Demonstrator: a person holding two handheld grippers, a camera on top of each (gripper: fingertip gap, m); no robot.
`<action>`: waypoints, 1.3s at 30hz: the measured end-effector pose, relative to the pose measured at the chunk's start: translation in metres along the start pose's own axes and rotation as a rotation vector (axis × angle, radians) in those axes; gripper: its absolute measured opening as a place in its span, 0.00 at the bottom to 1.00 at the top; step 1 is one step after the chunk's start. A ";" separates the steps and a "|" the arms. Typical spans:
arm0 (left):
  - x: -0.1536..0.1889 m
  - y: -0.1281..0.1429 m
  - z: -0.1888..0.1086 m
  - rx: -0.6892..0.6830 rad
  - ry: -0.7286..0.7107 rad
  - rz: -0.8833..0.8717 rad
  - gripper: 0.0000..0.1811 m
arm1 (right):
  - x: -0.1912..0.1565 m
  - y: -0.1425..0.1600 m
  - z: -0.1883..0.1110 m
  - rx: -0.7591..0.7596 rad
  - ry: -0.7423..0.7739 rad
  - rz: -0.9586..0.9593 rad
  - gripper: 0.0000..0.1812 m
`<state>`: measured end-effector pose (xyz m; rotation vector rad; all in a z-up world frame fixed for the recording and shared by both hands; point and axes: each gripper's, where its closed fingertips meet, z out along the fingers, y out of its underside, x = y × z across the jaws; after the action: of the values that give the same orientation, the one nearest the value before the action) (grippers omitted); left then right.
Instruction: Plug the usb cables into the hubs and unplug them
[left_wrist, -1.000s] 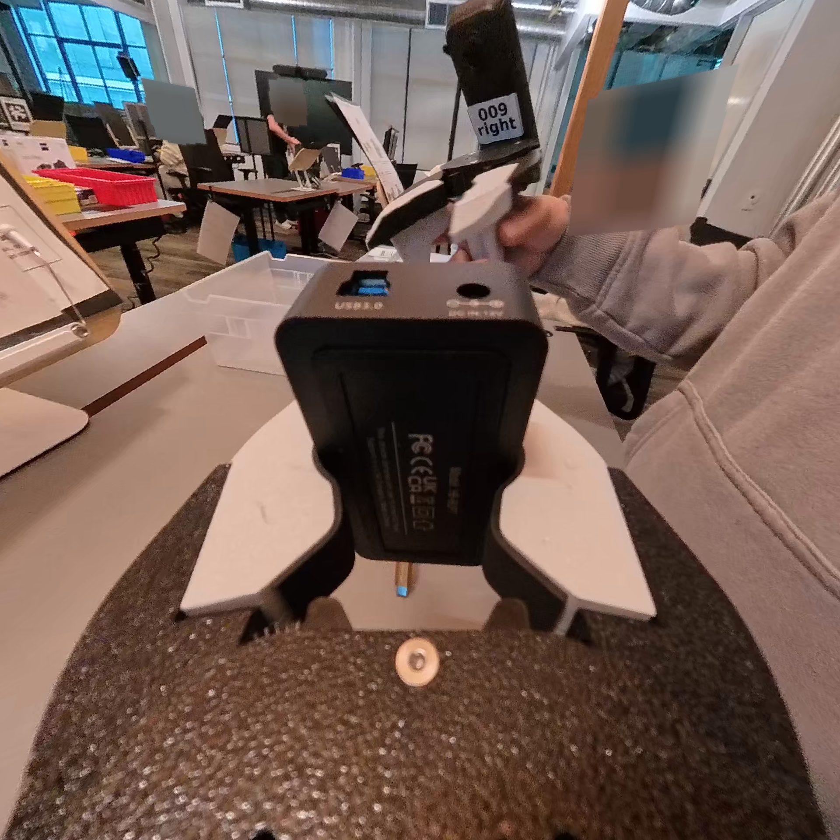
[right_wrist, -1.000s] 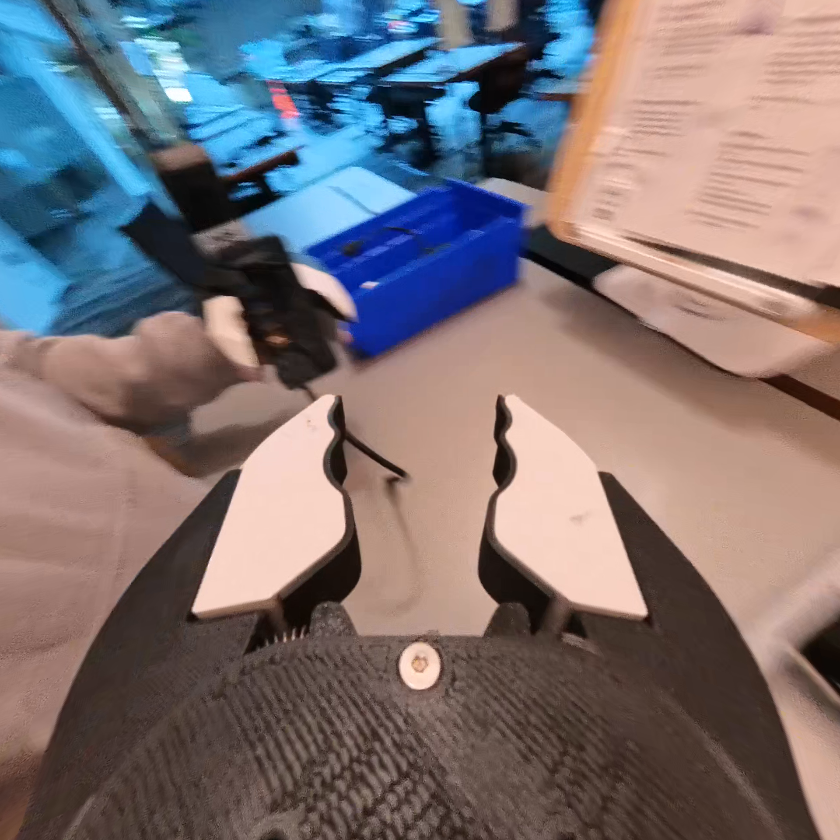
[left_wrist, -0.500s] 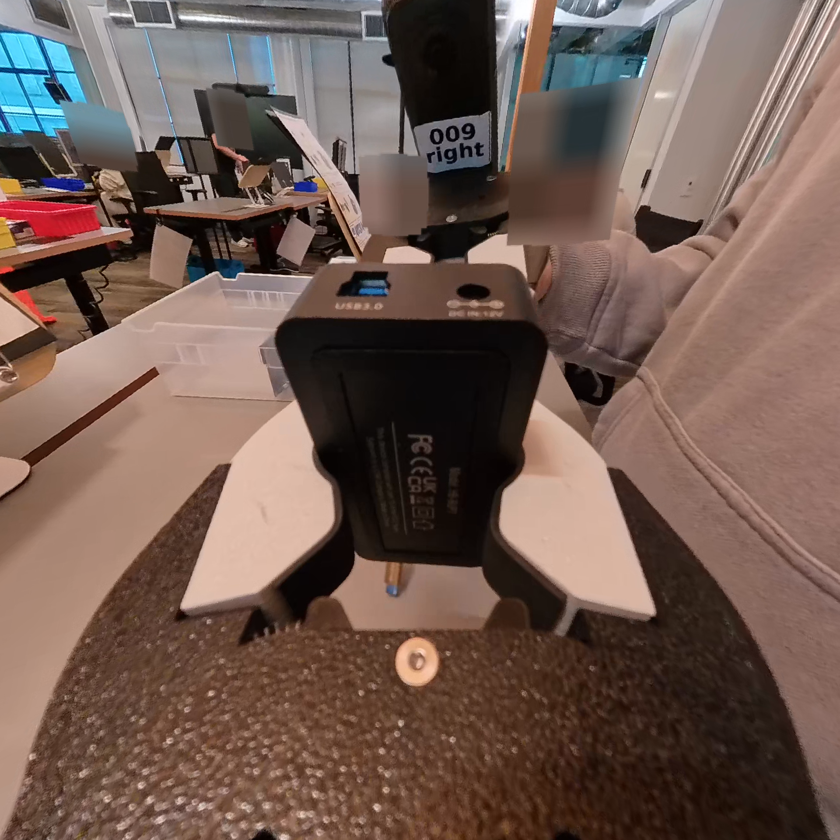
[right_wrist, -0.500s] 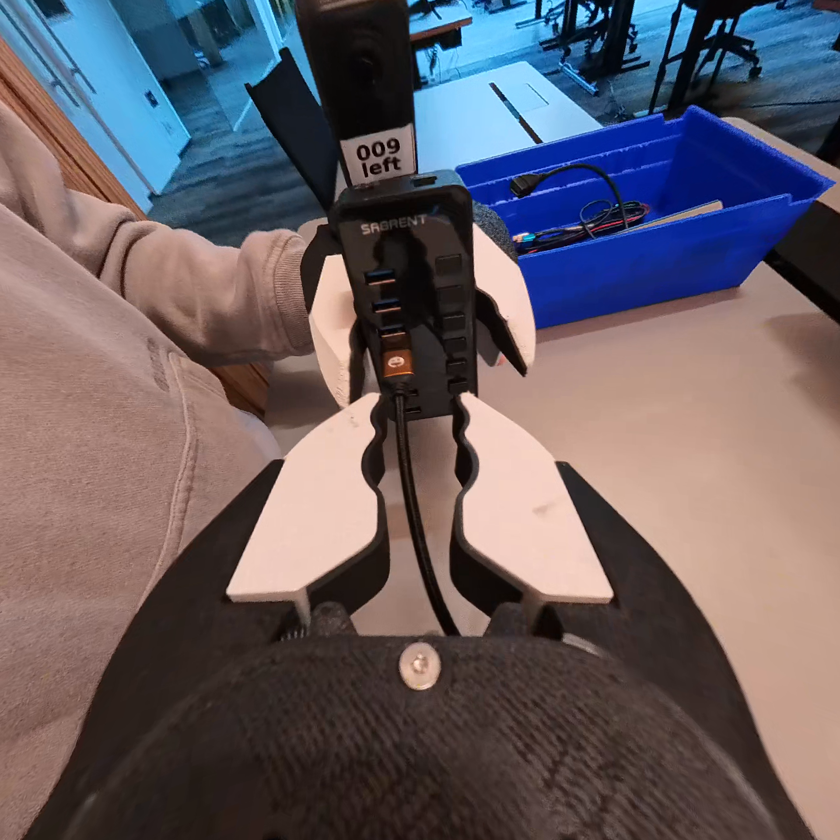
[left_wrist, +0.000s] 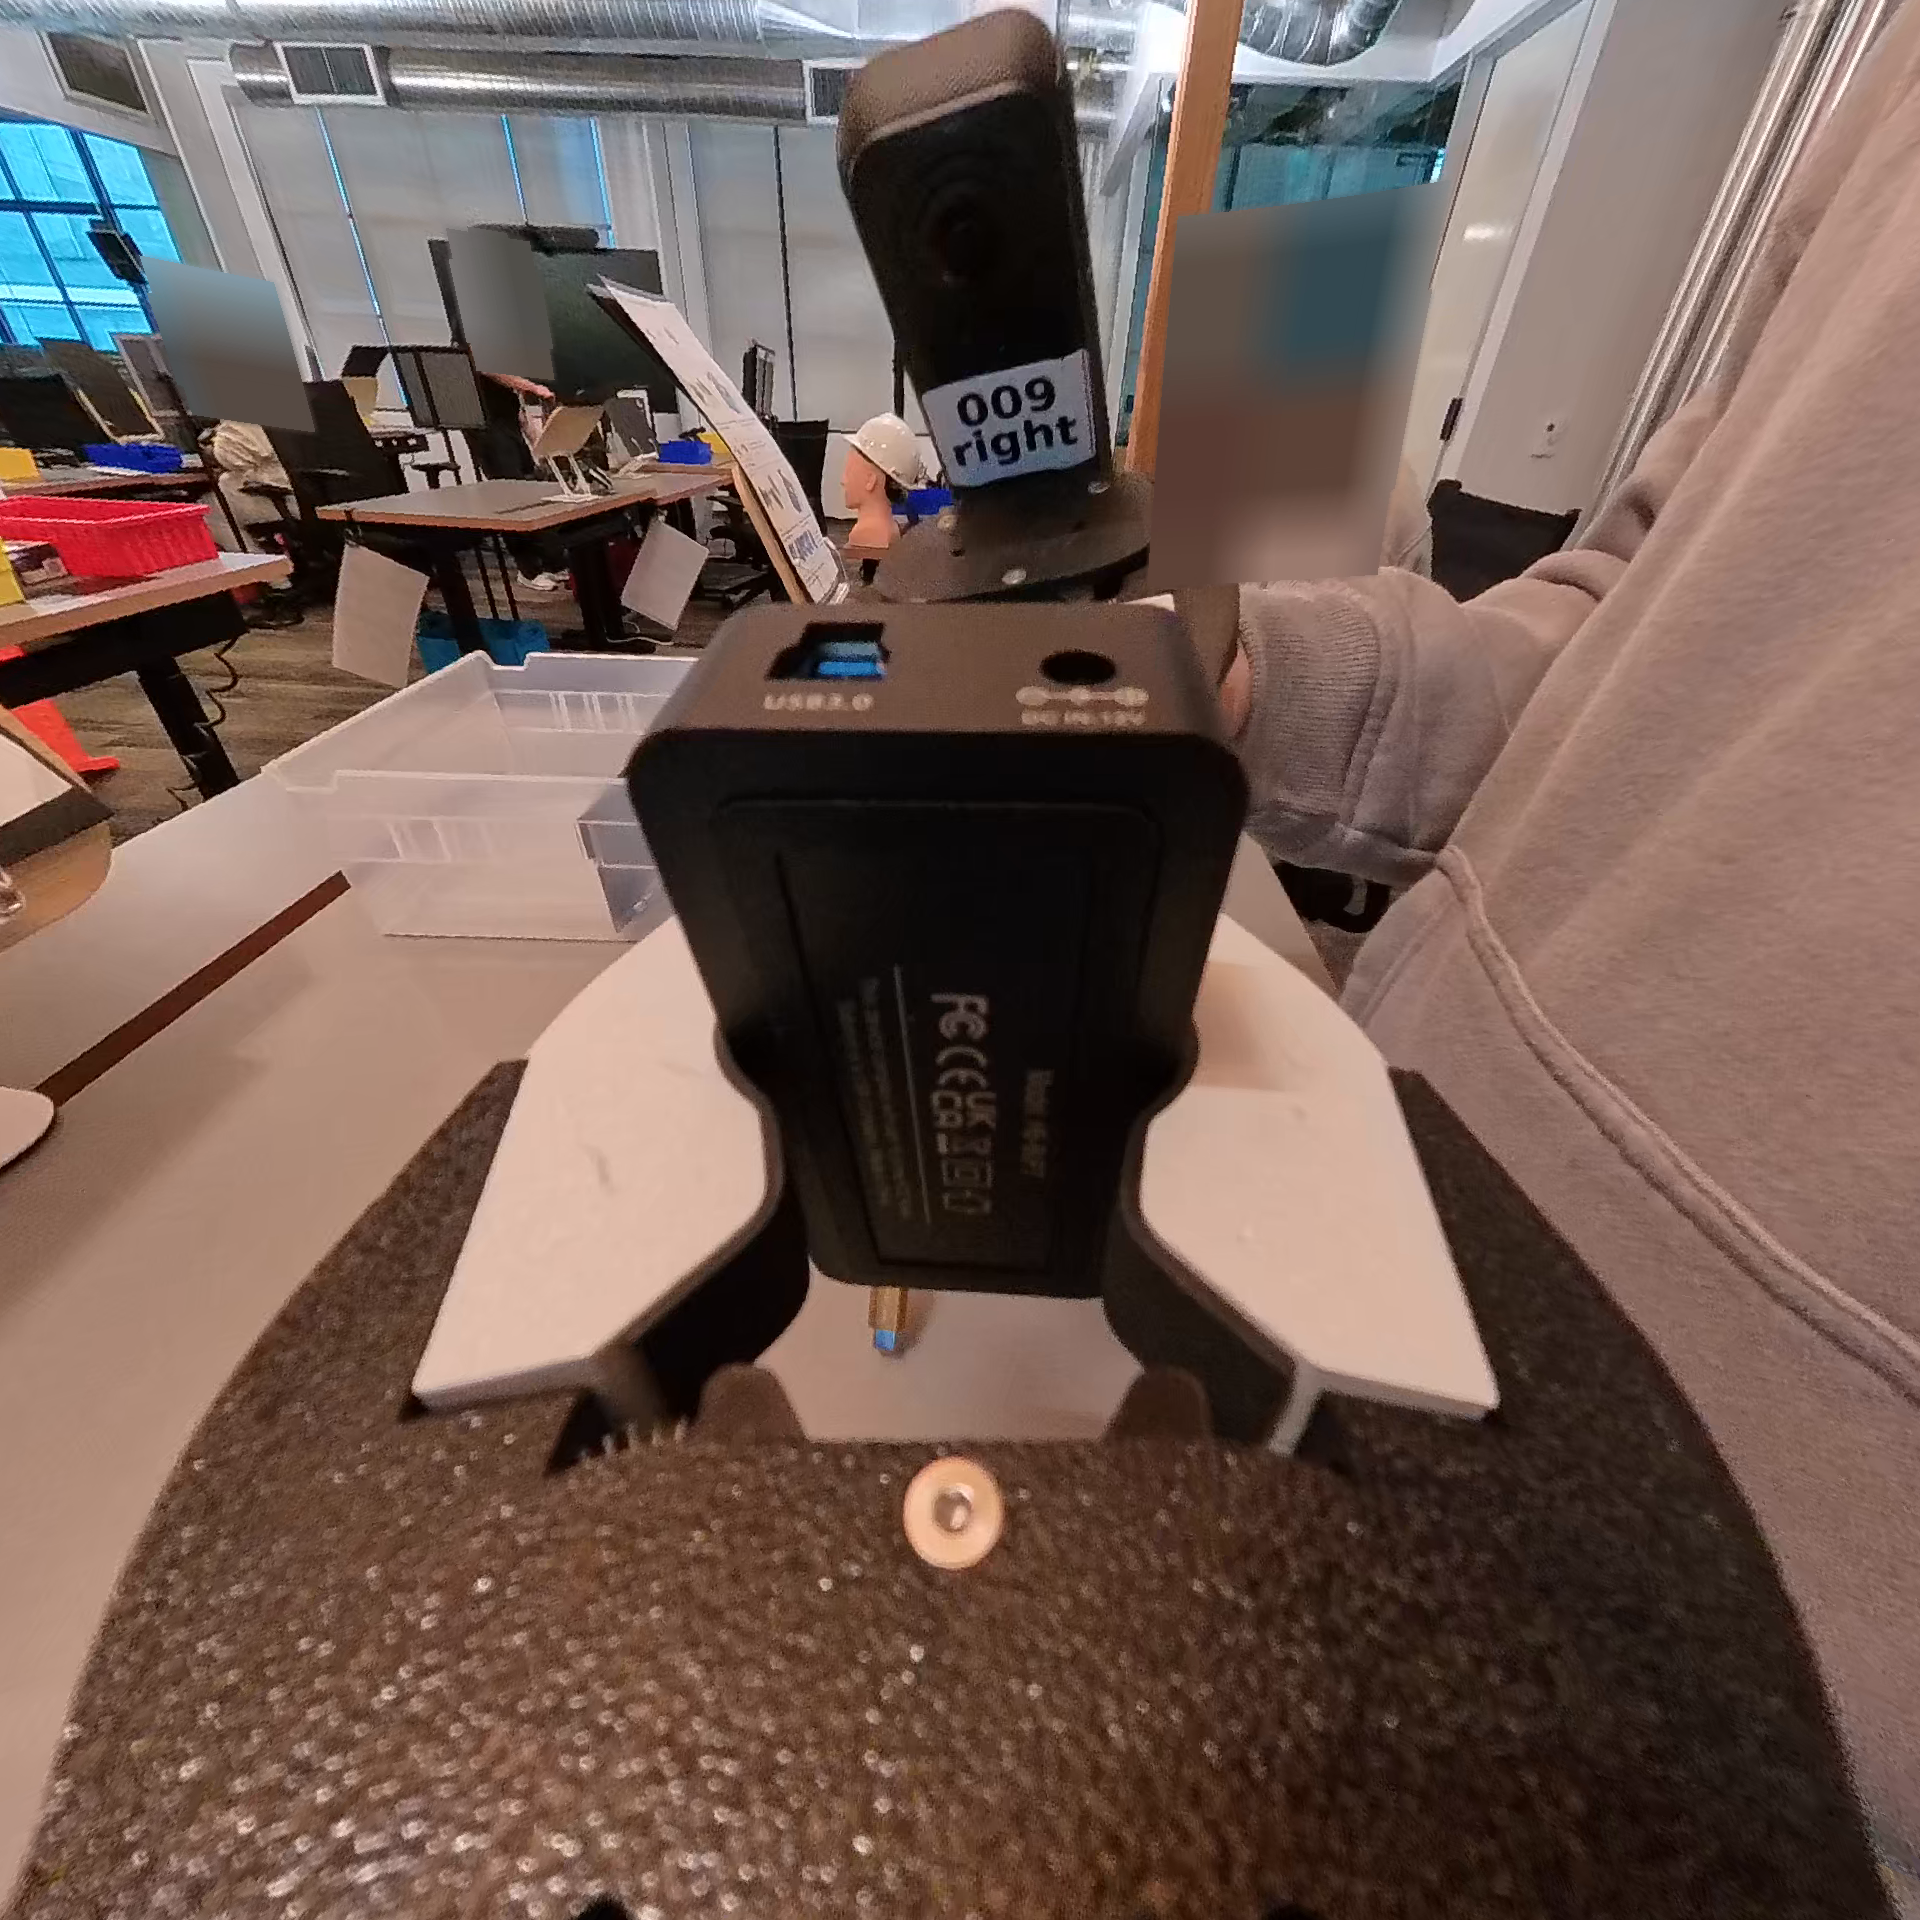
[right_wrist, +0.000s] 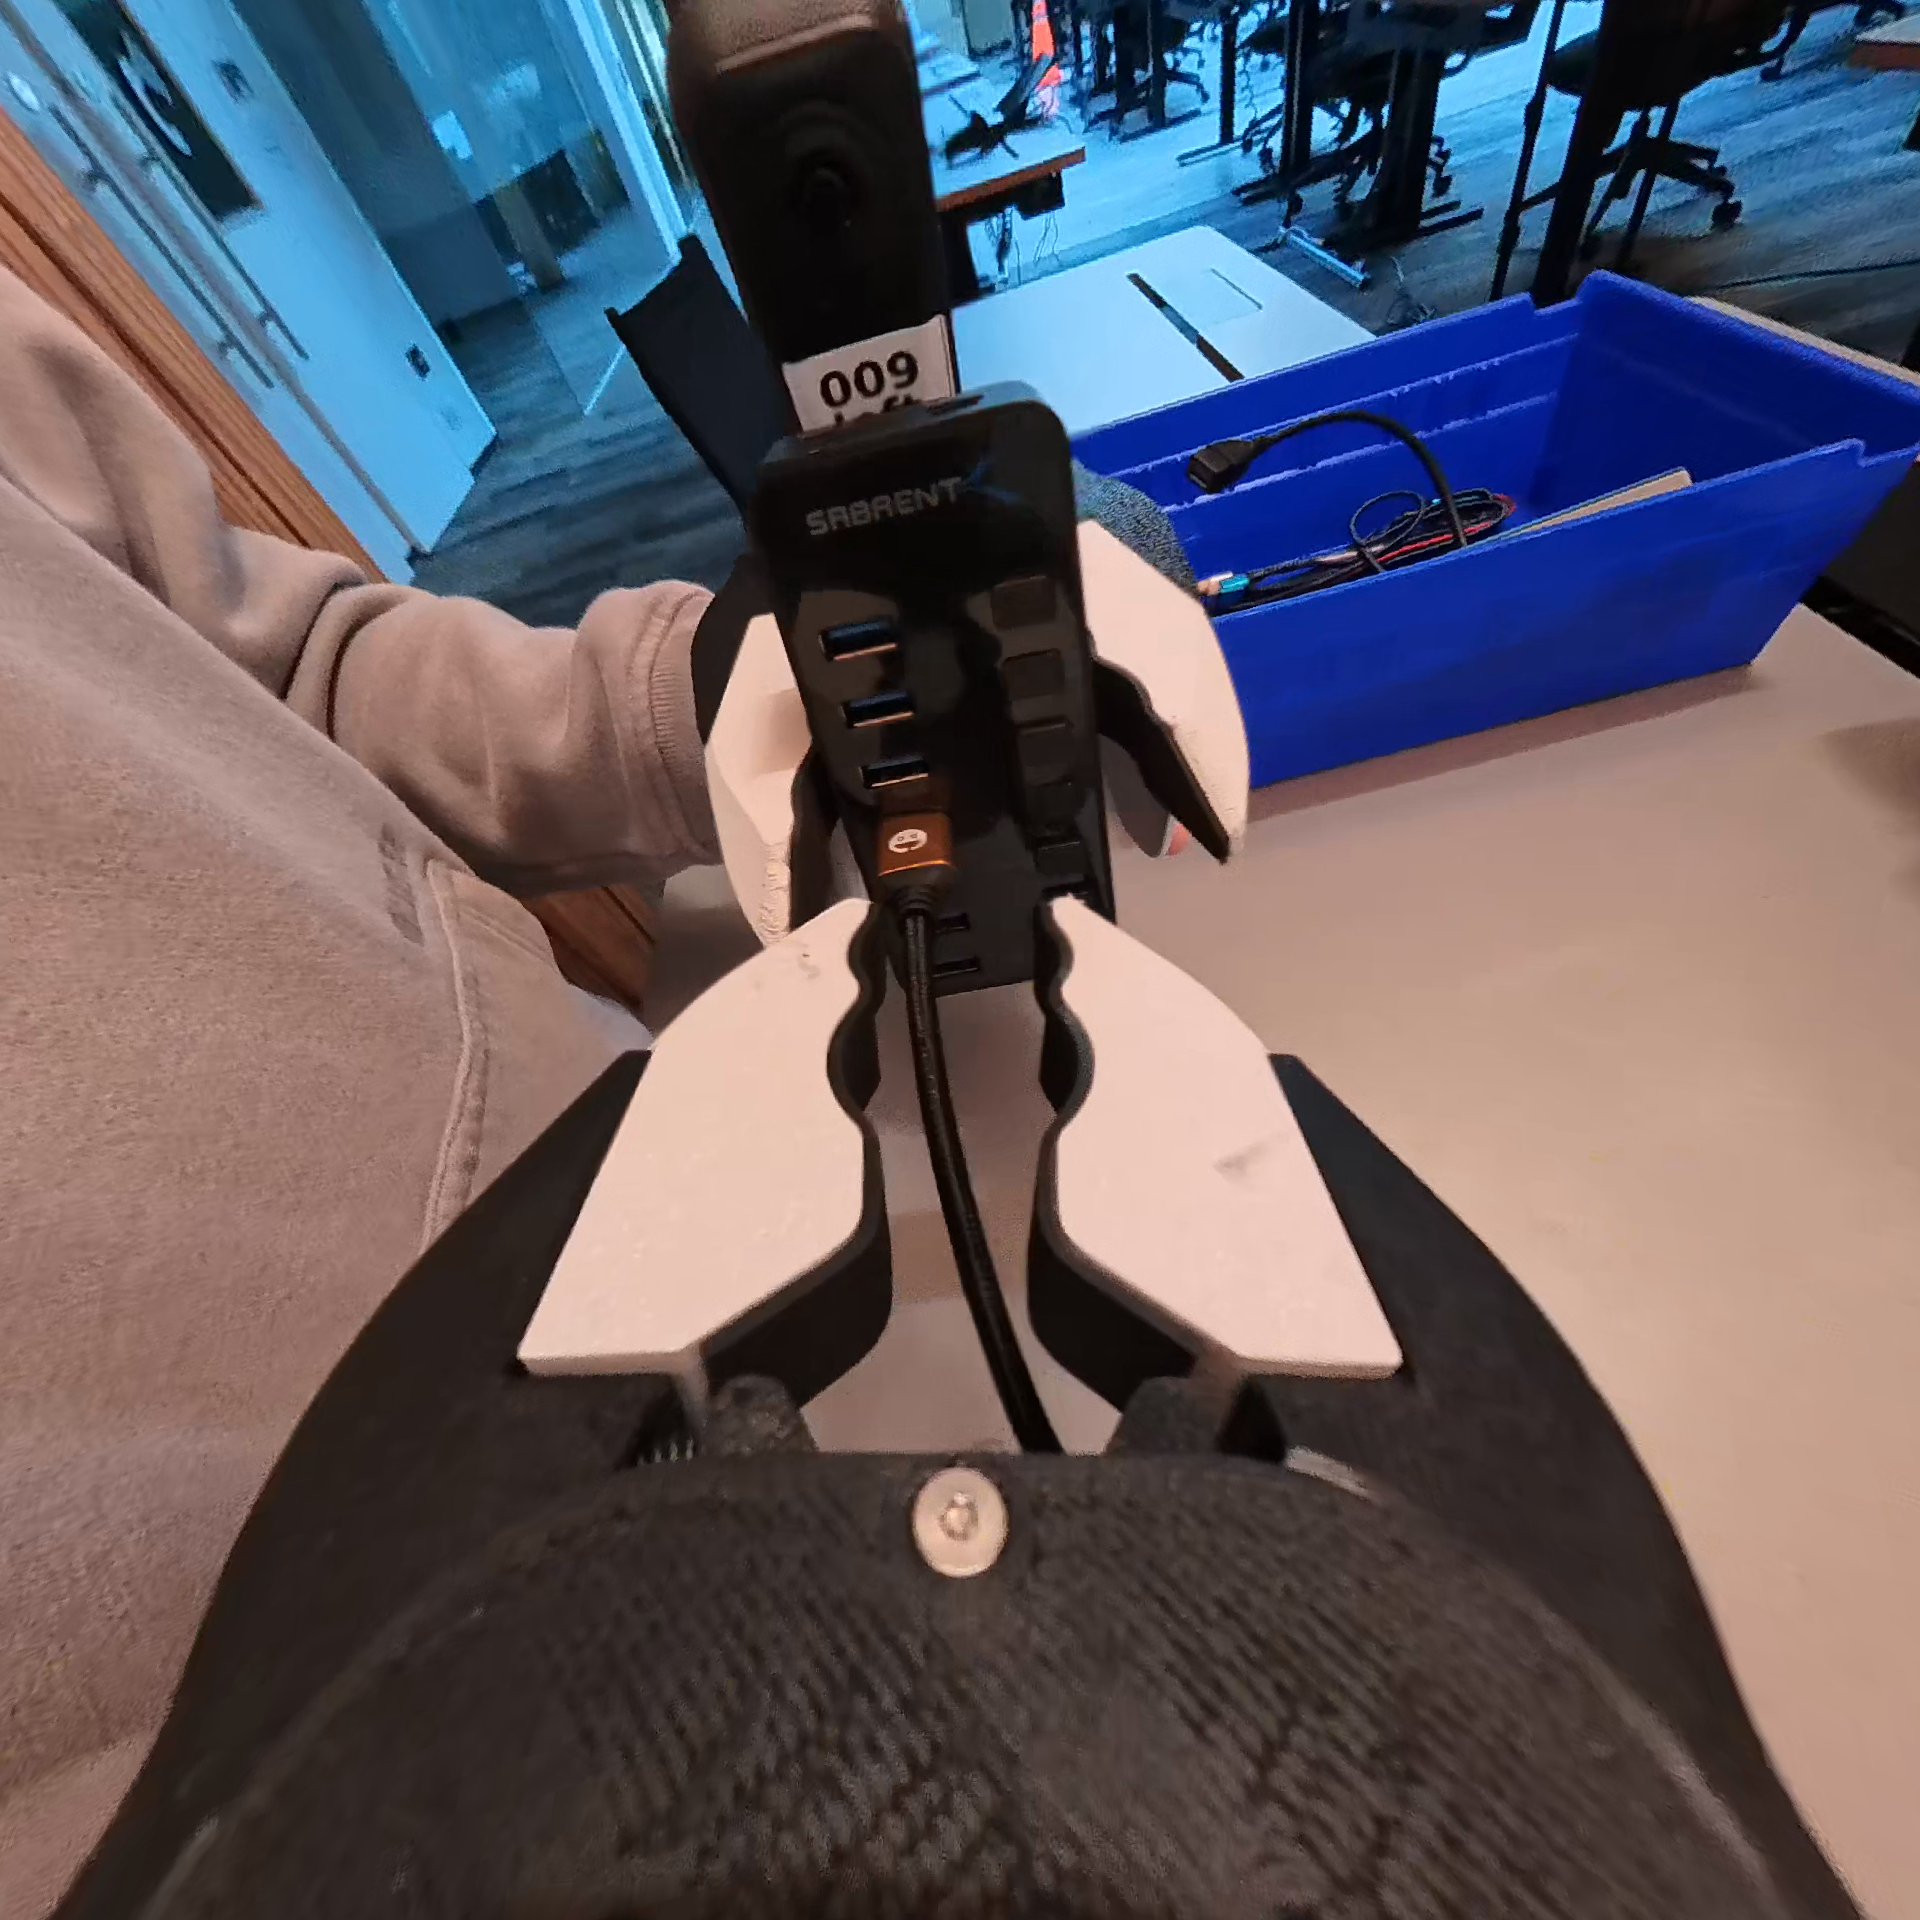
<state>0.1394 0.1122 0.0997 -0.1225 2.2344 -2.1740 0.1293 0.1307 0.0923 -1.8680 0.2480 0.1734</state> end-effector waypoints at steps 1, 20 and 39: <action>0.000 -0.001 0.000 0.004 -0.001 -0.001 0.39 | 0.001 -0.001 0.000 0.011 0.005 0.014 0.16; 0.004 -0.007 0.000 0.025 0.009 -0.032 0.39 | -0.008 -0.009 -0.002 0.112 -0.008 -0.031 0.12; 0.007 -0.001 0.009 -0.015 -0.007 0.019 0.39 | -0.004 -0.007 -0.001 0.084 0.014 -0.033 0.14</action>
<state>0.1334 0.1027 0.1004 -0.1079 2.2395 -2.1438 0.1272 0.1318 0.1003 -1.7898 0.2309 0.1256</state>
